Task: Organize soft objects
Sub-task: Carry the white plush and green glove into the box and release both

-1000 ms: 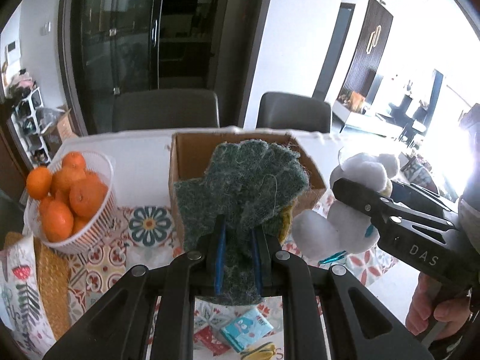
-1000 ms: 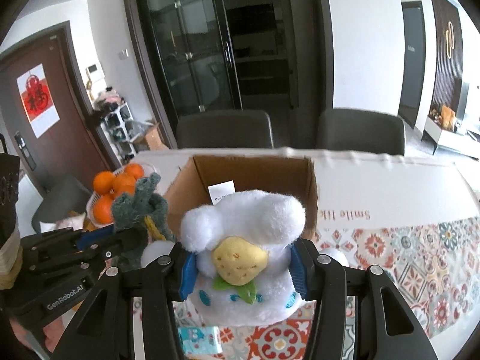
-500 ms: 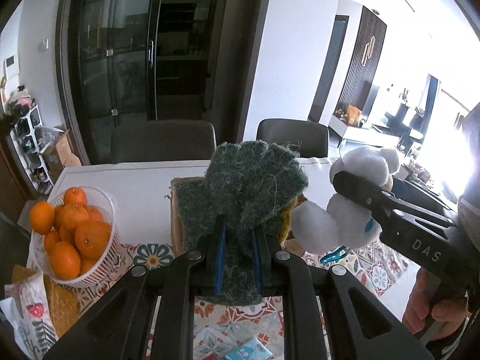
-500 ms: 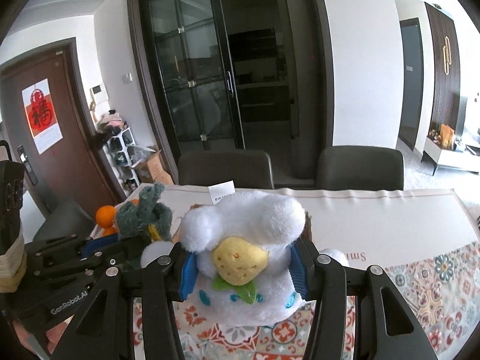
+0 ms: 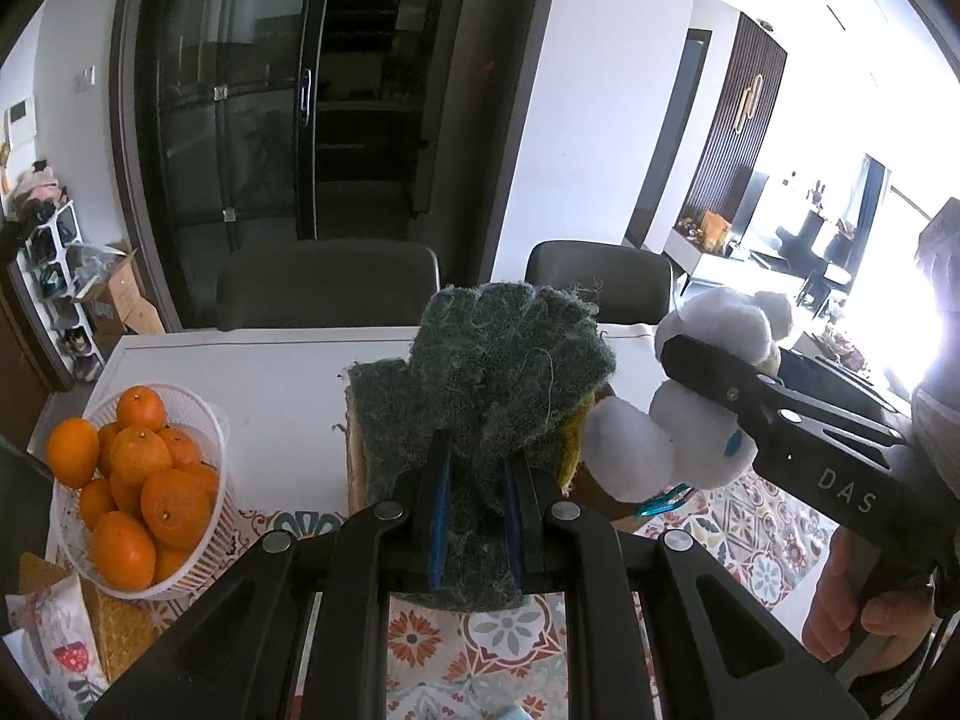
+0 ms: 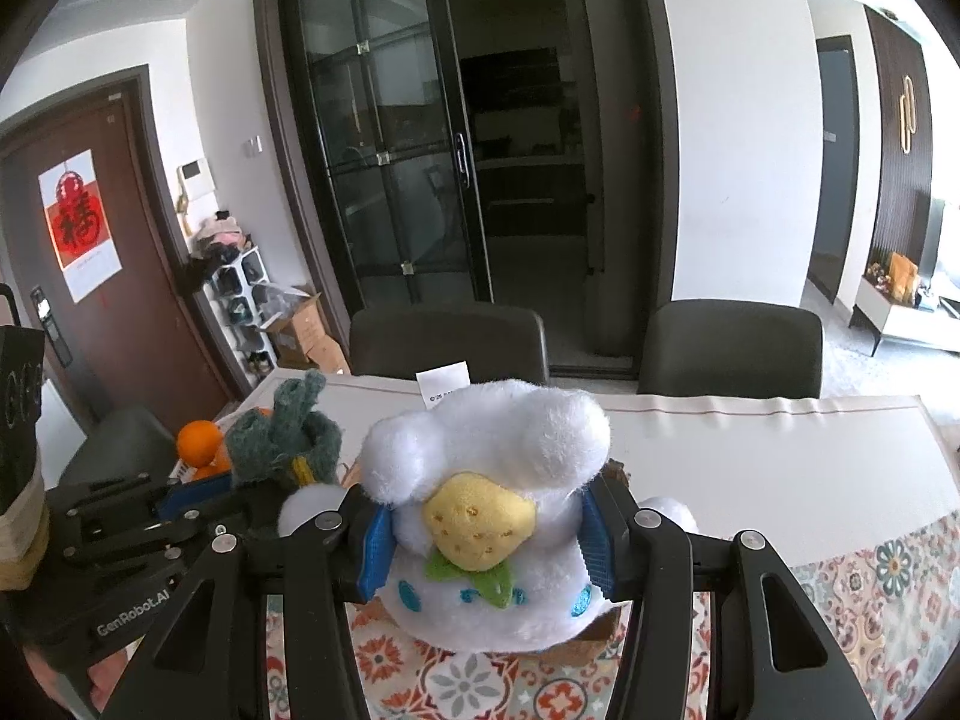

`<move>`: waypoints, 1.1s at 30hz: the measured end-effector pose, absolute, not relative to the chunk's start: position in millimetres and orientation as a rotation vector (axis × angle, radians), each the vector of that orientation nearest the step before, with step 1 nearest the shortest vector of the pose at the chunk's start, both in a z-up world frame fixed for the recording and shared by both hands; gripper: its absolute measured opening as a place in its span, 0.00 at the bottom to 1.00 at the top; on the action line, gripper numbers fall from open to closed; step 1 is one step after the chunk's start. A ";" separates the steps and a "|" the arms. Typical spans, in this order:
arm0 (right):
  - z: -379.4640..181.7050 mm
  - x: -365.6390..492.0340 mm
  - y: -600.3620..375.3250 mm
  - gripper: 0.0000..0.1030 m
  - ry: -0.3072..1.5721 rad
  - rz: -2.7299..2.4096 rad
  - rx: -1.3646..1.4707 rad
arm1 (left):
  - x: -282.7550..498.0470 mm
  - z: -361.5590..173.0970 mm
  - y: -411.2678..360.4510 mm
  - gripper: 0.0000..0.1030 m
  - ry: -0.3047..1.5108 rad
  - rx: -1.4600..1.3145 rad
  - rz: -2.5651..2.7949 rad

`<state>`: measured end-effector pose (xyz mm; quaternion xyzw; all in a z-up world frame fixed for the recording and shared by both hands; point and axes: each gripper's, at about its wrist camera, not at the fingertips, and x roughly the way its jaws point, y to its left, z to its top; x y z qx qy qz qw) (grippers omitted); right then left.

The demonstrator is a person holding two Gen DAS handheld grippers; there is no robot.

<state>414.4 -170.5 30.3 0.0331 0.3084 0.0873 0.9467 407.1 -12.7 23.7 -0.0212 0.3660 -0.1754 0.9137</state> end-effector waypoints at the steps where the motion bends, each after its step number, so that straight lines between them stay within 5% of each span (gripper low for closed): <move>1: 28.3 416.0 -171.8 0.50 0.634 0.179 0.071 | 410.2 22.6 -13.1 0.16 0.757 -0.047 -0.363; 25: -50.4 509.7 -185.7 0.51 0.918 0.210 0.085 | 490.1 -42.9 -29.8 0.20 0.973 -0.039 -0.363; 28: -64.0 514.9 -186.4 0.52 0.968 0.223 0.087 | 495.5 -52.9 -34.8 0.32 1.013 -0.014 -0.371; 30: -70.6 518.5 -186.6 0.61 1.000 0.217 0.076 | 496.9 -57.1 -37.8 0.52 1.025 0.008 -0.371; 33: -73.0 521.2 -186.6 0.70 1.007 0.193 0.060 | 496.5 -57.9 -37.1 0.63 1.016 0.018 -0.345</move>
